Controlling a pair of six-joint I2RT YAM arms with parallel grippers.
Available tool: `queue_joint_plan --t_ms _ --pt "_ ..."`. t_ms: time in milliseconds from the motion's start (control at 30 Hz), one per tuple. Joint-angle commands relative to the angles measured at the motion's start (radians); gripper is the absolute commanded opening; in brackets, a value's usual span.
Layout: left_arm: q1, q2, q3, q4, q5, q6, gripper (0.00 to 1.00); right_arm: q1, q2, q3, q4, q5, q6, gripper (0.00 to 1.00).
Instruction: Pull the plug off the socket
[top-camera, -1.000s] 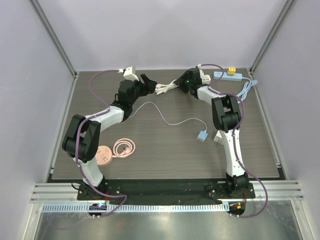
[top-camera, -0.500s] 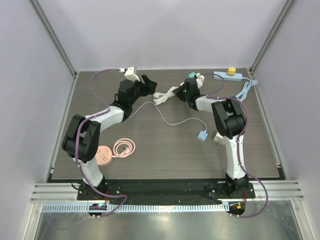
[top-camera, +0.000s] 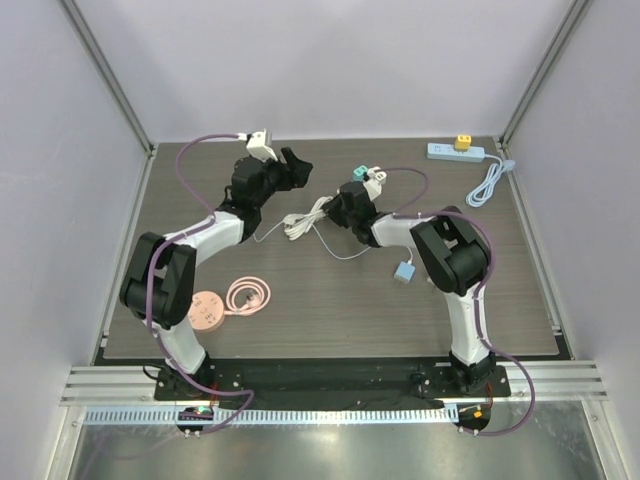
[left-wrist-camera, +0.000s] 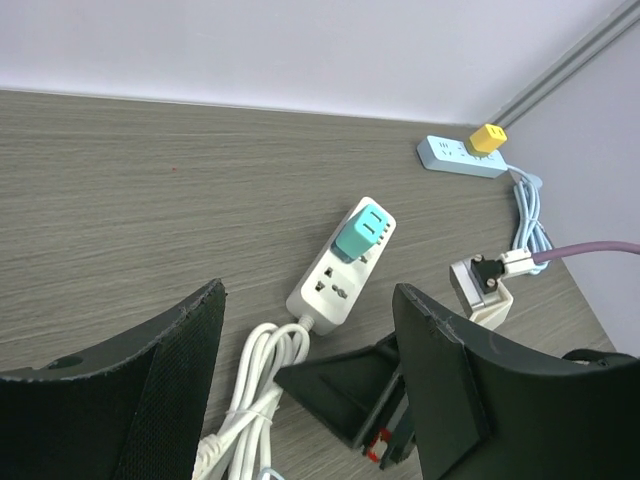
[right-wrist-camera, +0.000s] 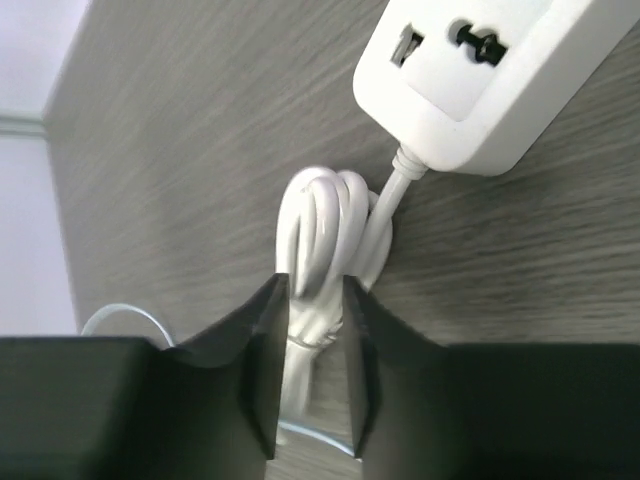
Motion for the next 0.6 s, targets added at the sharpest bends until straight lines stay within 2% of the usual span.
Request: queue_joint_plan --t_ms 0,100,200,367,433,467,533,567 --pt "0.020 0.012 0.053 0.009 0.057 -0.016 0.69 0.009 -0.077 -0.005 -0.027 -0.005 -0.078 0.37" --pt "0.019 0.054 0.101 -0.013 0.157 -0.024 0.63 -0.014 -0.130 0.032 -0.135 -0.028 -0.222 0.68" --pt "0.017 0.078 0.147 -0.031 0.218 -0.022 0.61 -0.043 -0.195 0.043 -0.213 -0.105 -0.336 0.80" --pt "-0.016 0.135 0.268 -0.135 0.219 0.013 0.64 -0.147 -0.340 -0.035 -0.255 -0.145 -0.417 0.86" --pt "-0.055 0.178 0.351 -0.251 0.208 0.031 0.64 -0.202 -0.385 -0.078 -0.239 -0.165 -0.414 0.88" --pt "-0.068 0.199 0.450 -0.301 0.203 0.033 0.64 -0.265 -0.384 -0.081 -0.230 -0.226 -0.413 0.88" --pt "-0.101 0.293 0.550 -0.416 0.228 0.036 0.65 -0.324 -0.353 -0.052 -0.230 -0.321 -0.414 0.88" --pt "-0.111 0.331 0.661 -0.450 0.241 0.045 0.65 -0.366 -0.342 -0.043 -0.222 -0.341 -0.414 0.88"
